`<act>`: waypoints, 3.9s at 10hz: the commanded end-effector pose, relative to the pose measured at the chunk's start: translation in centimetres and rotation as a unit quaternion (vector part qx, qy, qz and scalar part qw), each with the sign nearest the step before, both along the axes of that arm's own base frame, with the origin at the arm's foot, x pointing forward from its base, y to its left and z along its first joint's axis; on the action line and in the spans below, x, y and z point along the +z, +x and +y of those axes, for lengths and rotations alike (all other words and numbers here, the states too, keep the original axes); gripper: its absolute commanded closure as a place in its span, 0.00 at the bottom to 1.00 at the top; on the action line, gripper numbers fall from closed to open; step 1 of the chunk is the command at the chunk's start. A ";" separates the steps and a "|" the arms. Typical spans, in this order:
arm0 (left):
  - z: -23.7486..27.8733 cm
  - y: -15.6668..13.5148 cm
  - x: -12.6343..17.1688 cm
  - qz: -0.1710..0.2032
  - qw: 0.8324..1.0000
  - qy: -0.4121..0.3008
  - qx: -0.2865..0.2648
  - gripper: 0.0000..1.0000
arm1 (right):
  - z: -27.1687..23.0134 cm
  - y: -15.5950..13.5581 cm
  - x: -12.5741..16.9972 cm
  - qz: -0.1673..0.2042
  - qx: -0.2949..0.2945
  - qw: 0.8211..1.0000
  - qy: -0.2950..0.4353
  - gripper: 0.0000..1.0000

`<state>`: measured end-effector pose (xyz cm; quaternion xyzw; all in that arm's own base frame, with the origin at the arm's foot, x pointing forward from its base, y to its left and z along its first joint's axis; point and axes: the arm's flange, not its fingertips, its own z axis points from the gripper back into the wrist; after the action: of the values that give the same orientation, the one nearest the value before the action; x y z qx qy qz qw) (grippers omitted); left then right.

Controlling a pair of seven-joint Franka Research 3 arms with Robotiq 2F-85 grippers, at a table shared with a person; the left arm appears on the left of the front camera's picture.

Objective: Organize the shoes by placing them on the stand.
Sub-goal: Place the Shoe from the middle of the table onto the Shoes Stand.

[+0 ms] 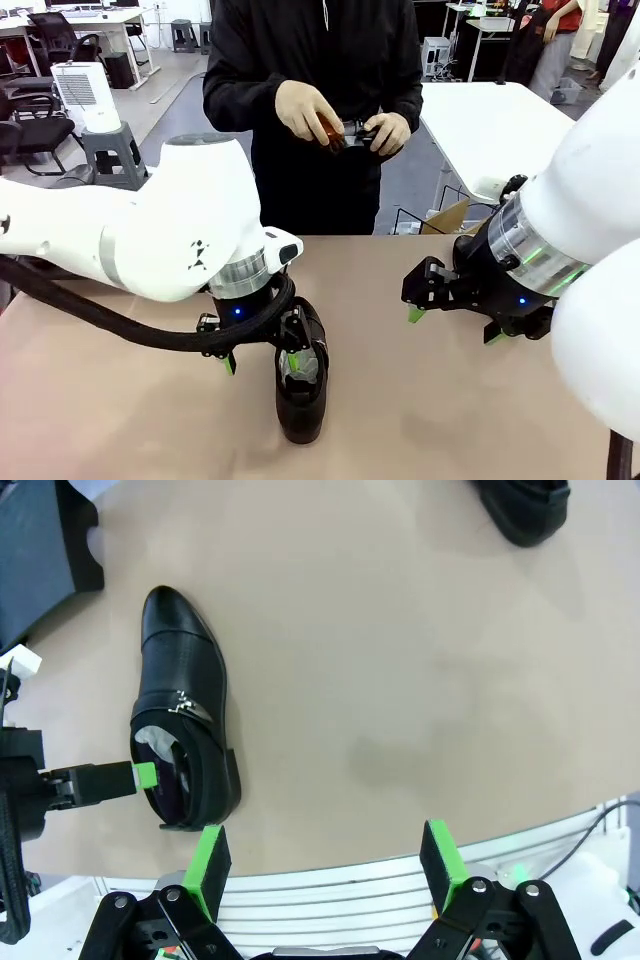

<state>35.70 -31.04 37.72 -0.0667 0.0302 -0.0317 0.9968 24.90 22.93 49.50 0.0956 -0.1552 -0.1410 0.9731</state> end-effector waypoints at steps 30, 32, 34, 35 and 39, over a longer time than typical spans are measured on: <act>18.4 5.0 13.3 -0.187 0.978 0.017 -0.091 1.00 | -0.1 0.5 0.0 -0.002 0.014 1.000 0.013 0.00; 22.9 7.7 13.6 -0.239 0.970 -0.004 -0.047 1.00 | -0.1 0.5 0.0 -0.002 0.014 1.000 0.013 0.00; 27.2 11.2 13.1 -0.252 0.967 -0.006 -0.033 1.00 | -0.1 0.5 0.0 -0.002 0.014 1.000 0.013 0.00; 29.4 13.3 12.4 -0.258 0.966 0.004 0.001 1.00 | -0.1 0.5 0.0 -0.002 0.014 1.000 0.013 0.00; 32.5 18.3 10.2 -0.273 0.962 0.029 0.011 1.00 | -0.1 0.5 0.0 -0.002 0.014 1.000 0.013 0.00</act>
<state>53.54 1.33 46.83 -0.0284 -0.2209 -0.0270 0.9745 25.00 22.83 49.59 0.0954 -0.1565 -0.1398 0.9731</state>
